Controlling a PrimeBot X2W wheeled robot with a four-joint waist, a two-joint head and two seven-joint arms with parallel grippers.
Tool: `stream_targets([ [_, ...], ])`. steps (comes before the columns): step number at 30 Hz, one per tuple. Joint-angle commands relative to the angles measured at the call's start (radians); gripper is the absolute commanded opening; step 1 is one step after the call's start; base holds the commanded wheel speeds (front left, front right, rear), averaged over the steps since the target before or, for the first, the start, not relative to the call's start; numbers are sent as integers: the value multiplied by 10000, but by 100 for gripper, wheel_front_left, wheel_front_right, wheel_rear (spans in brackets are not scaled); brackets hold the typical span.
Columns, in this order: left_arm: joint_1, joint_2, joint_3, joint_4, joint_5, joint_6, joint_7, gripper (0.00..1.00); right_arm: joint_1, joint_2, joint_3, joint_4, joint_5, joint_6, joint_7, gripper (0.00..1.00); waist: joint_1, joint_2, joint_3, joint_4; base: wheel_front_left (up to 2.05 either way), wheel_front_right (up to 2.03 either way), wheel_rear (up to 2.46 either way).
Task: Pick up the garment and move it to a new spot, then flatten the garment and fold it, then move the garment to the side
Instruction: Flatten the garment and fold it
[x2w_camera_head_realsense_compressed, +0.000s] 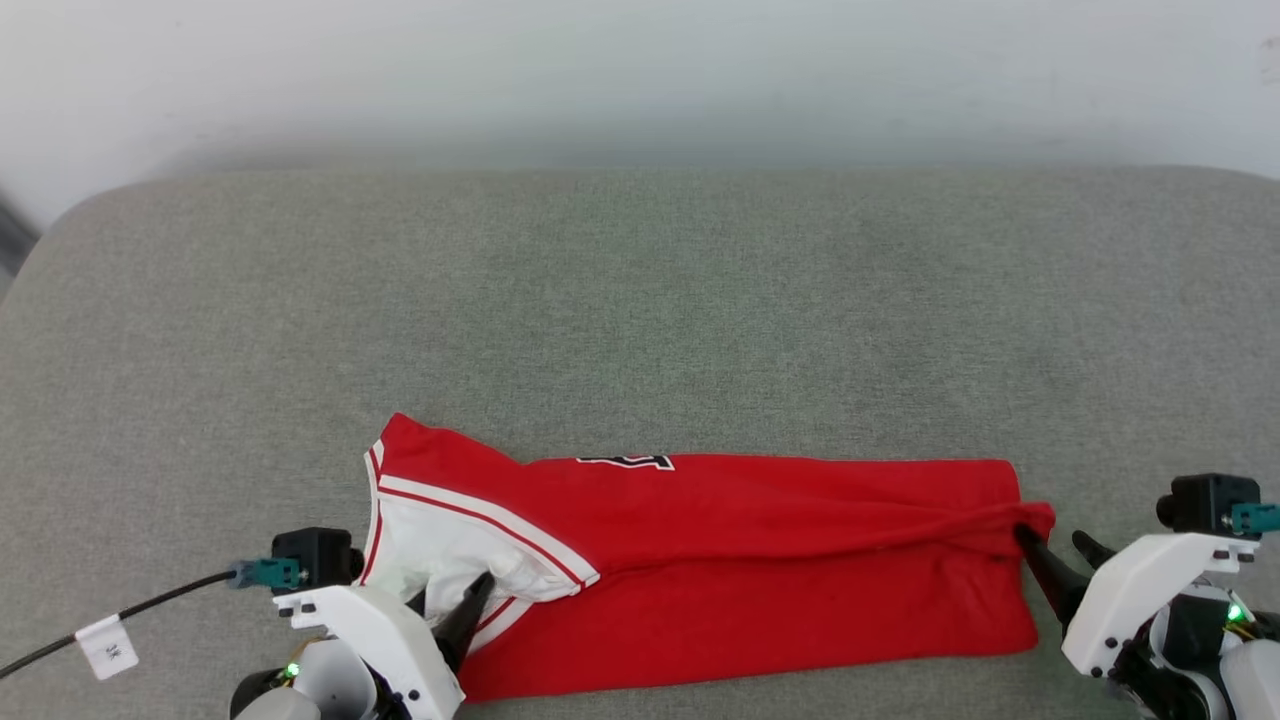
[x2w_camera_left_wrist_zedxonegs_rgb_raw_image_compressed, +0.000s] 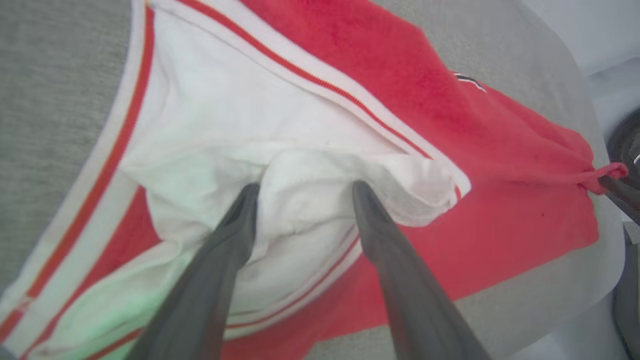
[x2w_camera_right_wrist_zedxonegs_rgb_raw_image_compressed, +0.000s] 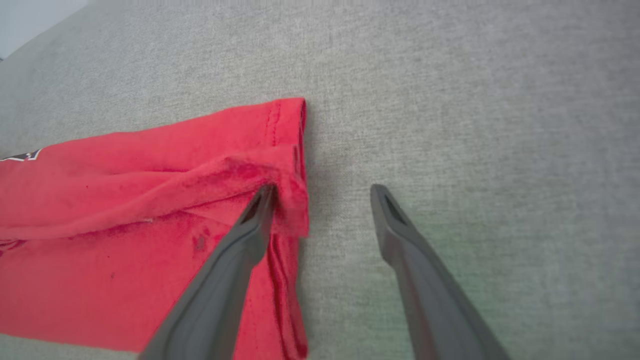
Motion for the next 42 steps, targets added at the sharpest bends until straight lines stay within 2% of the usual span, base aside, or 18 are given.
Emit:
stream_targets([
  [1, 113, 39, 85, 118, 108, 81, -252, 100, 216, 74, 14, -154, 53, -3, -132, 100, 1, 0, -89, -41, 0, 0, 0],
  [3, 113, -9, 163, 1, 353, 67, -803, 100, 402, 62, -2, -528, 45, -3, -302, 100, 1, 0, -202, -99, 0, 0, 0],
  [5, 80, -38, 341, -108, 619, 295, -1456, 100, 591, 16, -99, -989, 13, -3, -342, 100, 1, 0, -302, -142, 0, 0, 0],
  [9, 61, -117, 548, -557, 1047, 509, -2468, 100, 790, -102, -507, -1920, -219, -3, 103, 100, 1, 0, -509, -239, 0, 0, 0],
  [13, -85, -114, 737, -1200, 1625, 944, -3379, 100, 717, -126, -1140, -2599, -467, -3, 975, 100, 1, 0, -626, -272, 0, 0, 0],
  [19, -81, 129, 977, -2622, 2934, 1928, -4135, 100, 616, 8, -1876, -3214, -953, -3, 2833, 100, 1, 0, -515, -88, 0, 0, 0],
  [24, -94, 212, 1027, -3306, 3697, 2259, -4273, 100, 309, 159, -2045, -3300, -1278, -3, 3872, 100, 1, 0, -195, 162, 0, 0, 0],
  [28, -119, 95, 1056, -3678, 4179, 2363, -4307, 100, 20, 314, -2061, -3038, -1455, -3, 4552, 100, 1, 0, 189, 506, 0, 0, 0],
  [36, 35, -105, 1213, -4016, 4710, 2112, -4350, 100, -99, 908, -2080, -1732, -1517, -3, 5395, 100, 1, 0, 663, 1107, 0, 0, 0],
  [41, 172, -161, 1315, -4011, 4908, 2017, -4353, 100, 127, 1247, -1943, -894, -1401, -3, 5998, 100, 1, 0, 616, 1219, 0, 0, 0],
  [42, 204, -164, 1318, -3976, 4949, 2000, -4354, 100, 140, 1286, -1901, -805, -1394, -2, 6066, 47, 1, 0, 566, 1213, 0, 0, 0],
])
